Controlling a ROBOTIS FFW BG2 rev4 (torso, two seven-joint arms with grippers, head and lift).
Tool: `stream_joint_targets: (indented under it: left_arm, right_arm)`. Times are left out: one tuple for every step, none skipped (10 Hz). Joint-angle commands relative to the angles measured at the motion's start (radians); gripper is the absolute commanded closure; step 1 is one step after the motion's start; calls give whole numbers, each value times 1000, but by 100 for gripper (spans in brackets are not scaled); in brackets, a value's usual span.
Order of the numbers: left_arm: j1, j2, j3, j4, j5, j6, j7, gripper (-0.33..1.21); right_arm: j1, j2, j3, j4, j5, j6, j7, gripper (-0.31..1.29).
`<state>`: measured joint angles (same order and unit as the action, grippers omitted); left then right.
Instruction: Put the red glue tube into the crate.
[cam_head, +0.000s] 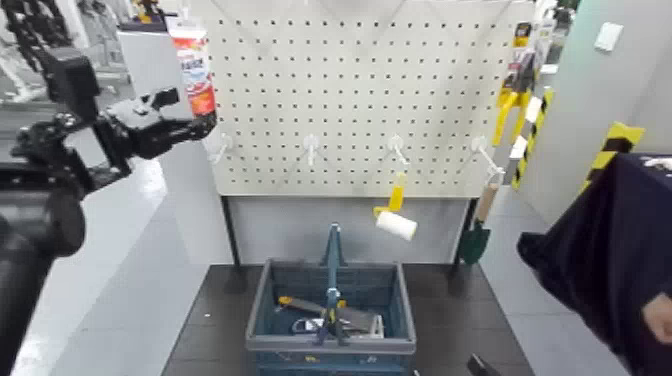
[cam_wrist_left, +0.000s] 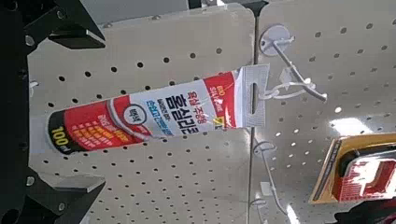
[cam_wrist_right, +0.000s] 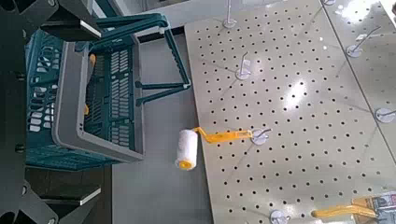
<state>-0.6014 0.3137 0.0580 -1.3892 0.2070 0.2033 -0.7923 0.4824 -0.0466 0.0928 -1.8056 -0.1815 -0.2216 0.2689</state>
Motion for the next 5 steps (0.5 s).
stream_joint_targets:
  left_arm:
    - [-46, 5, -44, 48, 17, -15, -19, 28]
    - [-55, 8, -55, 58, 23, -21, -30, 35]
    - [-57, 7, -61, 55, 31, -24, -33, 55]
    - [-61, 8, -70, 50, 31, -22, -36, 87]
    - [-63, 8, -70, 45, 31, -22, -33, 105]
  right_arm:
    - [-2, -1, 1, 0, -3, 2, 3, 15]
    - [-2, -1, 2, 2, -3, 4, 4, 15]
    - [-2, -1, 2, 2, -3, 5, 4, 15]
    - [-2, -1, 2, 2, -3, 5, 4, 15]
    - [-2, -1, 1, 2, -3, 5, 4, 15]
